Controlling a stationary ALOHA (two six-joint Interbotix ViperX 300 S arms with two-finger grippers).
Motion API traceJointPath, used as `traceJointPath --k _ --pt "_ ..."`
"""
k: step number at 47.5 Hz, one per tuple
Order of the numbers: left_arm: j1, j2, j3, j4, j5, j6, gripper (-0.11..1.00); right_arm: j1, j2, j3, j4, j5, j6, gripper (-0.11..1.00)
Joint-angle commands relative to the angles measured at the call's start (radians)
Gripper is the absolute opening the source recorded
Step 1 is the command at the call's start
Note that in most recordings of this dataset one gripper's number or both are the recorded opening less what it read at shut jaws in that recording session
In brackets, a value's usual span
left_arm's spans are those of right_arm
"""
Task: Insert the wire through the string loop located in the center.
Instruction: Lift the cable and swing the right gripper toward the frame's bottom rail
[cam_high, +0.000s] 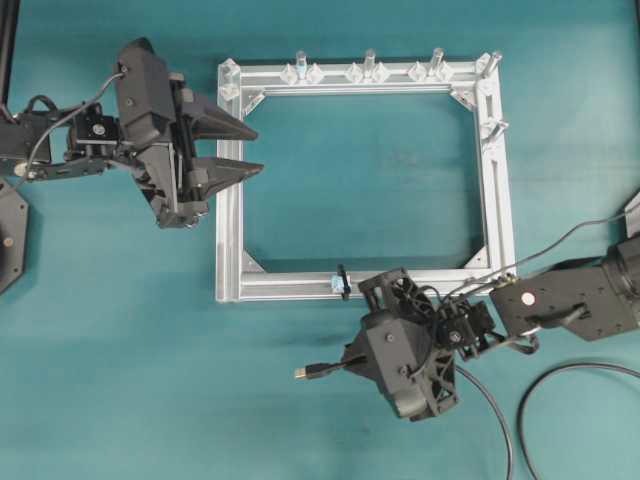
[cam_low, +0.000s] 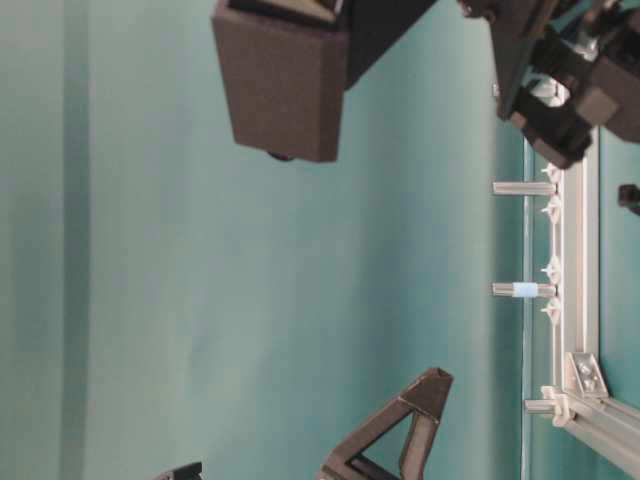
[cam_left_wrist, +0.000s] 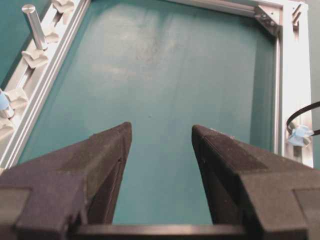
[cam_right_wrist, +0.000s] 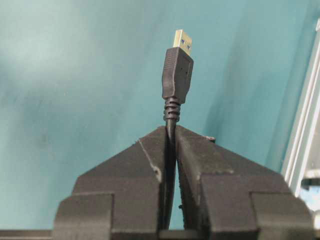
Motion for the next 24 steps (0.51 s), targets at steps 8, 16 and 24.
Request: traceJointPath --k 8,16,24 --pt "-0.002 -0.015 -0.008 0.002 -0.006 0.006 0.54 0.002 -0.077 0.028 0.000 0.038 0.000 0.07" --pt "-0.002 -0.015 -0.008 0.002 -0.006 0.005 0.55 0.002 -0.118 0.075 0.000 0.063 0.000 0.07" --pt "-0.002 -0.015 -0.008 0.002 -0.006 0.003 0.55 -0.009 -0.164 0.115 0.000 0.080 0.000 0.07"
